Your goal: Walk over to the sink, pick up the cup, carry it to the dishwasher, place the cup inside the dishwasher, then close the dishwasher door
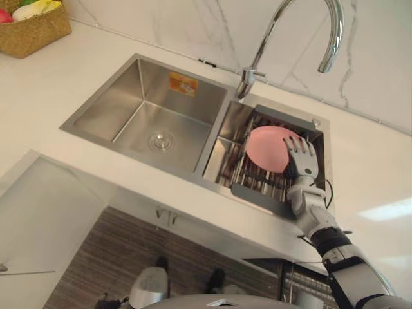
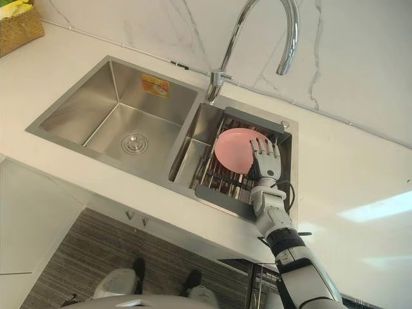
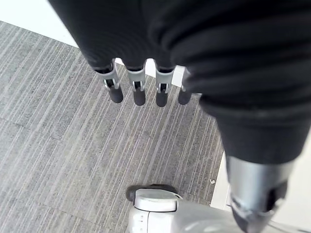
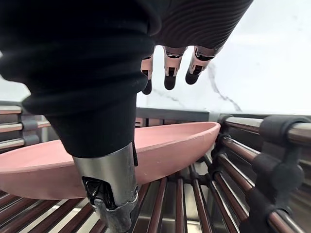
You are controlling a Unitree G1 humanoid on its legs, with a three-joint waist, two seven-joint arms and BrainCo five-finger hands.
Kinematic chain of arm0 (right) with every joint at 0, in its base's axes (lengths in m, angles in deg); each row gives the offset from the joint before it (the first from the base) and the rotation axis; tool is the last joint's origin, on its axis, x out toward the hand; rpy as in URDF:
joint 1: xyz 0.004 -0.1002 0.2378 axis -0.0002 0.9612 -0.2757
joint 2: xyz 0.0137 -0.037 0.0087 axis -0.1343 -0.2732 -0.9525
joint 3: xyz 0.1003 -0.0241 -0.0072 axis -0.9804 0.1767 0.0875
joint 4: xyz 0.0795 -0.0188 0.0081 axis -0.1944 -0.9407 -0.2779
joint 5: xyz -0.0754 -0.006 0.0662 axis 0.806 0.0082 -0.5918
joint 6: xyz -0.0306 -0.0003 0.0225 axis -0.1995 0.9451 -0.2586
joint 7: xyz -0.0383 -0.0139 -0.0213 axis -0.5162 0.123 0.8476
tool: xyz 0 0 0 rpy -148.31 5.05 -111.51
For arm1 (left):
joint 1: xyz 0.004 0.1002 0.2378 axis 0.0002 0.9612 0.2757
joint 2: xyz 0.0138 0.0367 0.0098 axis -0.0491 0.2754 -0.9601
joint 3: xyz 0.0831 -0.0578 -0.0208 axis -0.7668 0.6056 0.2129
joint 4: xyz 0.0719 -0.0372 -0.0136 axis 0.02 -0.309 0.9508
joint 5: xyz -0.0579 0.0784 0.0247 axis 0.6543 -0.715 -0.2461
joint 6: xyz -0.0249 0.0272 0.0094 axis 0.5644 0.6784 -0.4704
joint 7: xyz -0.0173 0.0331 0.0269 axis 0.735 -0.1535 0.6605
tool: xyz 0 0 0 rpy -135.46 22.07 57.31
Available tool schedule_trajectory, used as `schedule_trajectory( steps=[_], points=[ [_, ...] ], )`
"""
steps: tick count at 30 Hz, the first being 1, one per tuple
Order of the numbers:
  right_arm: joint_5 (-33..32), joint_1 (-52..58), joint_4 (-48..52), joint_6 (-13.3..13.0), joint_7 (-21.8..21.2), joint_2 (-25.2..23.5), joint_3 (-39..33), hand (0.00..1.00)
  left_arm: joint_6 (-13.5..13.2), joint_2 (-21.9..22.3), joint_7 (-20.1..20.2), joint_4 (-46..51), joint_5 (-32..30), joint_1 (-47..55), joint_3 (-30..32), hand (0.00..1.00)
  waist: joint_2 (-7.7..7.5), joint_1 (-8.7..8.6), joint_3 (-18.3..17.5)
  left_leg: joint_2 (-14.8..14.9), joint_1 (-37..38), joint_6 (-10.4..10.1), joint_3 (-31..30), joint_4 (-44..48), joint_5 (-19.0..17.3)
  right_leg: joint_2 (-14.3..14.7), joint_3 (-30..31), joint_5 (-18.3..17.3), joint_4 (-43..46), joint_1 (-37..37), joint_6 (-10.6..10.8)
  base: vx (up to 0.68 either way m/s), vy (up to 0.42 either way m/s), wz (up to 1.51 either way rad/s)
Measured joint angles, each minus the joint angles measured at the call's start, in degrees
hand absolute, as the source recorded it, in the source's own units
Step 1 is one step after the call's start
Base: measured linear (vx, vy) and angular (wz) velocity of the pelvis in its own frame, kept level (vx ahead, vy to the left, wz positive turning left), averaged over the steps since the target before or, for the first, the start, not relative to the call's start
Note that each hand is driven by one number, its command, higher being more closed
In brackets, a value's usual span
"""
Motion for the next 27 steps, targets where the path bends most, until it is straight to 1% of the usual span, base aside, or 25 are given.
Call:
schedule_trajectory(
  steps=[3, 4, 9, 10, 17, 18, 21, 27],
  points=[
    [-0.17, -0.78, 0.00, -0.17, -0.01, 0.10, 0.00, 0.00, -0.20, 0.03, 0.53, 0.04, 0.03, 0.03, 0.01, 0.00, 0.07, 0.04, 0.54, 0.09, -0.67, -0.25, -0.02, 0.02, -0.04, 0.03, -0.04, 0.19, 0.02, -0.52, -0.23, -0.05, -0.001, 0.00],
    [-0.08, -0.94, 0.00, -0.32, -0.03, 0.14, -0.01, 1.00, -0.23, 0.05, 0.58, 0.06, 0.04, 0.05, 0.01, 0.00, 0.12, 0.13, 0.87, 0.12, -0.68, -0.34, -0.04, 0.00, -0.11, 0.03, -0.06, 0.19, 0.04, -0.43, -0.23, -0.05, -0.001, 0.01],
    [0.50, -2.04, -1.41, -1.40, -0.88, 0.23, 0.09, 1.00, -0.45, -0.08, 0.61, 0.08, 0.04, 0.05, 0.03, 0.00, -0.35, 0.02, 1.70, 0.17, -1.23, -0.39, -0.04, 0.02, -0.07, 0.05, -0.11, 0.23, -0.08, -0.81, -0.13, -0.03, 0.000, 0.00],
    [0.54, -2.17, -1.97, -2.04, -1.34, 0.23, 0.11, 1.00, -0.50, -0.13, 0.60, 0.11, 0.04, 0.03, 0.03, 0.00, -0.55, 0.08, 1.81, 0.16, -1.36, -0.40, -0.03, 0.00, -0.08, 0.04, -0.11, 0.20, -0.08, -0.75, -0.08, -0.04, 0.002, 0.00],
    [2.73, -2.18, -1.99, -3.46, -2.19, 0.51, 0.58, 1.00, -0.52, -0.44, 0.58, 0.14, 0.09, -0.02, 0.02, 0.00, -1.18, 0.07, 2.52, 0.17, -1.75, -0.41, -0.01, -0.14, -0.08, 0.07, -0.13, 0.12, -0.38, -0.88, 0.04, -0.01, 0.000, 0.00],
    [2.85, -2.18, -1.98, -3.53, -2.67, 0.58, 0.61, 1.00, -0.51, -0.45, 0.58, 0.14, 0.11, -0.04, 0.02, 0.00, -1.22, 0.07, 2.53, 0.17, -1.87, -0.41, -0.01, -0.14, -0.08, 0.08, -0.13, 0.13, -0.40, -1.01, 0.04, 0.00, 0.000, 0.00],
    [4.54, -2.69, -2.02, -4.77, -3.03, 2.78, 2.92, 1.00, -0.52, -0.44, 0.60, 0.22, 0.13, -0.26, 0.01, 0.00, -1.21, 0.07, 2.98, 0.16, -2.43, -0.52, 0.01, -0.15, 0.03, 0.08, -0.10, 0.25, -0.43, -1.59, 0.05, 0.00, 0.000, 0.00],
    [4.52, -3.09, -2.06, -7.13, -3.17, 3.48, 2.92, 1.00, -0.57, -0.46, 0.54, 0.23, 0.14, -0.27, 0.01, 0.00, -1.18, -0.13, 3.30, 0.31, -2.33, -0.83, 0.01, -1.02, 0.51, 0.29, -0.11, 0.36, -0.62, -1.82, 0.06, 0.00, 0.000, 0.00]
  ],
)
